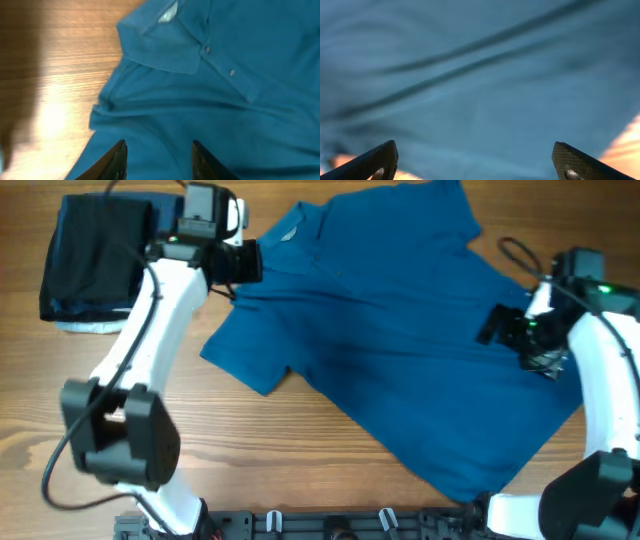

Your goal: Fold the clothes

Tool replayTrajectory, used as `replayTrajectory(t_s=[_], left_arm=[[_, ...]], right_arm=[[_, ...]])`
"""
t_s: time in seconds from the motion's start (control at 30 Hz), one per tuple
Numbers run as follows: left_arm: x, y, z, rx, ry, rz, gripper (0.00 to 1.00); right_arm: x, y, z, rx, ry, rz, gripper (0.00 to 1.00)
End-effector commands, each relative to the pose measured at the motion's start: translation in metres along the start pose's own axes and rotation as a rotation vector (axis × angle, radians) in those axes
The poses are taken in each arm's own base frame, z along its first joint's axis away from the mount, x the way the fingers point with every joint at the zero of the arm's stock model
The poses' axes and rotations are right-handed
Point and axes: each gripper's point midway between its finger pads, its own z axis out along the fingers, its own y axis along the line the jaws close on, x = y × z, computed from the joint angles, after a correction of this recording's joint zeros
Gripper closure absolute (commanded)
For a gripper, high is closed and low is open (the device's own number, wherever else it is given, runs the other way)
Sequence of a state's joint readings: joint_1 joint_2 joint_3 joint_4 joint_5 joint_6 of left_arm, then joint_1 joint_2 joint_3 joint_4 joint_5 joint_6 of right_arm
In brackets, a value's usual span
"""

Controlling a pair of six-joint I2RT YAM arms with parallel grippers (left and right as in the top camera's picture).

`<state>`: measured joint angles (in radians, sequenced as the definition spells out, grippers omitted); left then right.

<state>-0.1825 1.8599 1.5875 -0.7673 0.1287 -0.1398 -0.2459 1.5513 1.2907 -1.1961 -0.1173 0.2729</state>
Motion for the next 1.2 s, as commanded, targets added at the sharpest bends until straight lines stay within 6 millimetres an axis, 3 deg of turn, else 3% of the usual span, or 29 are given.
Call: replayTrajectory(t_s=[0.0,0.07,0.13,0.17,0.27,0.3,0.47,0.63,0.83,1.07,1.17], left_arm=[[-0.005,0.004,0.025,-0.020,-0.015,0.027,0.74],[-0.013,0.003,0.029,-0.013,-0.047,0.031,0.83],[-0.016,0.002,0.029,-0.011,-0.057,0.032,0.84],[-0.016,0.002,0.029,-0.011,-0.059,0.032,0.84],[-0.015,-0.002,0.029,0.000,-0.055,0.038,0.96],[-0.014,-0.005,0.030,0.002,-0.055,0.043,0.96],[-0.014,-0.032,0.032,0.034,-0.072,0.097,0.96],[-0.002,-0.057,0.039,0.059,-0.047,0.142,0.96],[0.015,-0.071,0.066,0.068,0.004,0.172,0.96],[0.008,-0.083,0.073,0.090,-0.040,0.191,0.96],[0.004,-0.085,0.074,0.095,-0.058,0.192,0.96]], right_arm=[[-0.011,-0.048,0.019,0.105,0.044,0.138,0.00],[-0.022,-0.066,0.039,0.112,0.067,0.170,0.13],[-0.032,-0.078,0.056,0.132,0.070,0.184,0.27],[-0.041,-0.085,0.068,0.135,0.063,0.200,0.39],[-0.063,-0.099,0.095,0.132,0.023,0.258,0.87],[-0.069,-0.104,0.103,0.134,0.011,0.270,0.94],[-0.081,-0.135,0.126,0.240,-0.019,0.317,0.96],[-0.096,-0.154,0.125,0.256,-0.086,0.360,0.96],[-0.110,-0.183,0.128,0.249,-0.153,0.423,0.96],[-0.128,-0.203,0.175,0.296,-0.157,0.356,0.96],[-0.145,-0.211,0.180,0.328,-0.189,0.298,0.96]])
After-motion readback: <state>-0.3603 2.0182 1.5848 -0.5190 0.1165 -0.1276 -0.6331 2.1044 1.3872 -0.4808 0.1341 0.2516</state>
